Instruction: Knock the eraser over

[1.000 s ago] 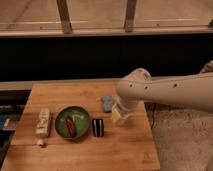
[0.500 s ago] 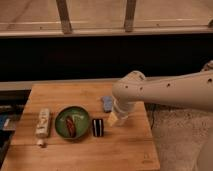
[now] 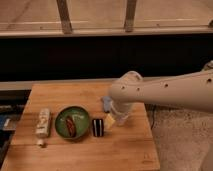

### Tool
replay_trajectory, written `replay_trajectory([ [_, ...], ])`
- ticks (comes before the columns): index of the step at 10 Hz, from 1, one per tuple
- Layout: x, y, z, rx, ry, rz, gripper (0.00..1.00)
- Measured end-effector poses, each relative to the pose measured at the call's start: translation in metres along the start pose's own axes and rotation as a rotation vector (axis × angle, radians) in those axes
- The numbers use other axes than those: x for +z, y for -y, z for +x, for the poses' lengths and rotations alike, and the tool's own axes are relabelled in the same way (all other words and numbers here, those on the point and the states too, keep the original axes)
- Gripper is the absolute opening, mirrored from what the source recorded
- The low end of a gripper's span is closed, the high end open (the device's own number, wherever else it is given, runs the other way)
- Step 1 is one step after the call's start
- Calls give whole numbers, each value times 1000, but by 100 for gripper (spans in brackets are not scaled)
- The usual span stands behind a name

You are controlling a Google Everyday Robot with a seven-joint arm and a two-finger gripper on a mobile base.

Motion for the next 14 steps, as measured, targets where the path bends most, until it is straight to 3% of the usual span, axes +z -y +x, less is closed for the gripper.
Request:
replay_trajectory([
  [3, 3, -23, -2, -50, 3, -26, 74],
  [6, 10, -31, -6, -68, 4, -51, 74],
  [11, 18, -40, -16, -45, 4, 72, 74],
  [14, 24, -35, -24, -13, -14, 167, 74],
])
